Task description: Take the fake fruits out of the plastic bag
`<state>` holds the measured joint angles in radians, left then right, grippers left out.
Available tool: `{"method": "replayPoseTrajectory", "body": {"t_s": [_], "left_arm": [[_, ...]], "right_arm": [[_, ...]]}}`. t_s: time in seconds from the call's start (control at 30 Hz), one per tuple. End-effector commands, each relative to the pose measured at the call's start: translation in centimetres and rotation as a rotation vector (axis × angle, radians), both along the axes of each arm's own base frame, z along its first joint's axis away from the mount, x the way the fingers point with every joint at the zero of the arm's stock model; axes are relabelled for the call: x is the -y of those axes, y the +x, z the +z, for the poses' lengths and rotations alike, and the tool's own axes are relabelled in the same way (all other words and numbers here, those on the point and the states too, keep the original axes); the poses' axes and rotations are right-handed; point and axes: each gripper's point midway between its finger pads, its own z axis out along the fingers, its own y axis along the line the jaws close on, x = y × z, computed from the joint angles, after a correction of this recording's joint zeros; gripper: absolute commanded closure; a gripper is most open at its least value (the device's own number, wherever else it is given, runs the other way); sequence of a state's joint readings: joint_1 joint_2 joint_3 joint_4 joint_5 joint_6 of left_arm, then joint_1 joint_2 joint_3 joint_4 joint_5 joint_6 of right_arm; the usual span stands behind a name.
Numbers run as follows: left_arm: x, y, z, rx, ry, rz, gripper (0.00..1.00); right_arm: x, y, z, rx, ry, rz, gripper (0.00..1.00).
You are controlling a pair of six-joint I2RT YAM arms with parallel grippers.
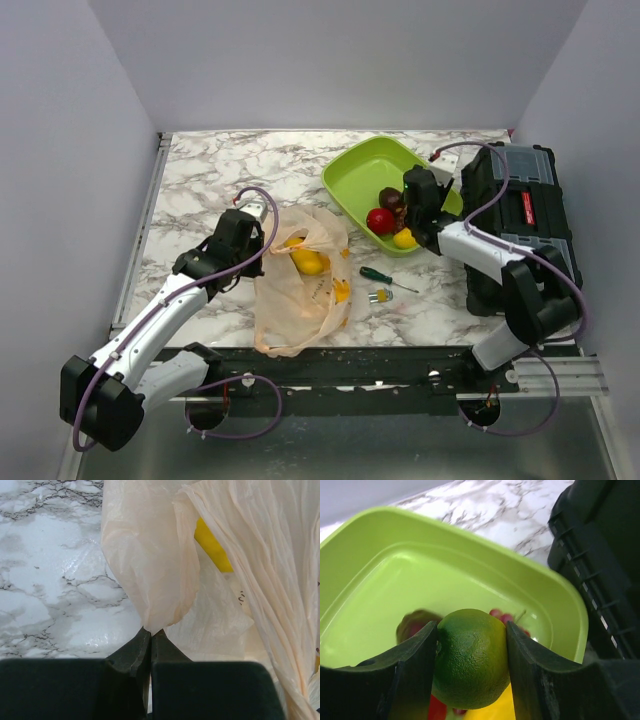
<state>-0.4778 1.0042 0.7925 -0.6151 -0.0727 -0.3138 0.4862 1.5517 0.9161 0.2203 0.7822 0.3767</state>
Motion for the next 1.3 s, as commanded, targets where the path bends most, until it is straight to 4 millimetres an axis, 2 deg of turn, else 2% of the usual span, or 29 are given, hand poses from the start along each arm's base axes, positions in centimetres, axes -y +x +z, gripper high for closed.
{"method": "replayPoseTrajectory", "body": {"t_s": [0.0,0.17,0.3,0.43,0.6,0.8,0.9,1.1,1.27], "left_arm": [[0.3,0.0,0.3,0.011,-0.023,-0.014,1.00],[0.5,0.0,0.4,0.010,-0.029,-0.019,1.00],[0.4,0.0,0.2,0.006,-0.025,-0.017,1.00],[0.4,0.1,0.1,0.002,-0.018,-0.015,1.00],[0.1,0.2,0.1,0.005,-0.014,-0.006,1.00],[0.2,0.2,0.1,-0.002,-0.023,-0.007,1.00],[0.2,0.2,0.0,-0.002,-0.022,-0.006,1.00],[0.1,0.2,0.1,0.004,-0.023,-0.003,1.00],[0.2,0.2,0.1,0.000,-0.026,-0.006,1.00]], "right_arm": [[1.2,3.8,1.6,0.068,0.039,-0.028,0.99],[2.5,7.5,-0.4,0.008,0.047,-0.025,0.96],[2.8,8.9,-2.1,-0.021,0.061,-0.032,0.96],[3.2,9.8,-4.0,-0.056,0.059,-0.046,0.93],[3.0,9.3,-7.1,-0.145,0.081,-0.055,0.90],[2.7,8.8,-9.2,-0.195,0.086,-0.036,0.75],[2.7,8.8,-9.4,-0.202,0.080,-0.036,0.62],[2.8,8.7,-9.3,-0.227,0.057,-0.026,0.34],[3.0,7.9,-7.5,-0.208,0.058,-0.015,0.24]]}}
